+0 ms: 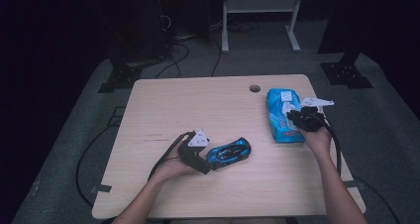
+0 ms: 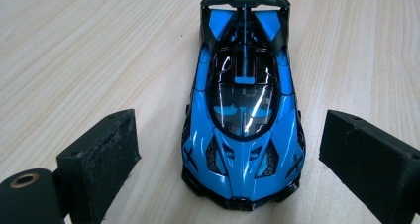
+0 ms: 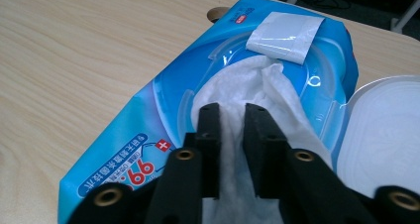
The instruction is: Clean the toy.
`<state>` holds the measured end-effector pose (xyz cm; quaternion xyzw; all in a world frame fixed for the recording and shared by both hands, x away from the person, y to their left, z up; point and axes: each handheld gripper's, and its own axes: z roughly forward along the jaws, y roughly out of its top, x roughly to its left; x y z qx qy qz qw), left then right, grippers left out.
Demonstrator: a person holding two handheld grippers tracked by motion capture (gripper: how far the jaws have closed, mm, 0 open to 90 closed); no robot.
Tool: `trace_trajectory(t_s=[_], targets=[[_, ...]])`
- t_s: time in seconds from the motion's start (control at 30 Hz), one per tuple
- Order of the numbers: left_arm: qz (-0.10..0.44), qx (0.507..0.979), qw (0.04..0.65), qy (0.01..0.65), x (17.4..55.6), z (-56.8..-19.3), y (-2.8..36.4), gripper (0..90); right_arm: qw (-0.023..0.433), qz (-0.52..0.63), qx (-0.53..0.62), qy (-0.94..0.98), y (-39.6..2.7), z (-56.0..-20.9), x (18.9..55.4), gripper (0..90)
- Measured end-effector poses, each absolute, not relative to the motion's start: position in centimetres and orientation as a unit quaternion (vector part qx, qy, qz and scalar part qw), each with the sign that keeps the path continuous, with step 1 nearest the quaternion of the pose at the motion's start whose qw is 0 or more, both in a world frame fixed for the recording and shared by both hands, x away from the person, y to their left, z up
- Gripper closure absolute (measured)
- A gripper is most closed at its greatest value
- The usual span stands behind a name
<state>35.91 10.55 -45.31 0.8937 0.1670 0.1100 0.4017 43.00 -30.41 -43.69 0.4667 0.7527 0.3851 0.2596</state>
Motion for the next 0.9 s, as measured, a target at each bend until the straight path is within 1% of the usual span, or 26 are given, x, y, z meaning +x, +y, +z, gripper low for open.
trace_trajectory(t_s=[0.03, 0.13, 0.27, 0.5, 0.73, 0.9], targets=[[0.11, 0.894, 0.401, 0.167, 35.9, -45.3, 10.5, 7.6, 0.26, 0.385, 0.466, 0.753, -30.5, -43.6, 43.0, 84.1], [0.108, 0.894, 0.401, 0.167, 35.9, -45.3, 10.6, 7.6, 0.254, 0.394, 0.466, 0.751, -30.8, -43.2, 42.7, 86.4], [0.108, 0.894, 0.4, 0.171, 35.9, -45.4, 10.7, 7.6, 0.244, 0.416, 0.465, 0.742, -31.4, -42.2, 42.1, 87.3], [0.114, 0.893, 0.4, 0.173, 35.9, -45.4, 10.9, 7.6, 0.251, 0.446, 0.429, 0.744, -31.3, -39.4, 40.2, 87.5], [0.116, 0.892, 0.402, 0.172, 35.6, -45.3, 10.9, 7.6, 0.261, 0.479, 0.372, 0.751, -30.0, -35.6, 37.3, 87.4], [0.117, 0.895, 0.397, 0.168, 35.5, -45.4, 10.9, 7.6, 0.241, 0.497, 0.317, 0.771, -27.8, -34.8, 34.7, 87.4]])
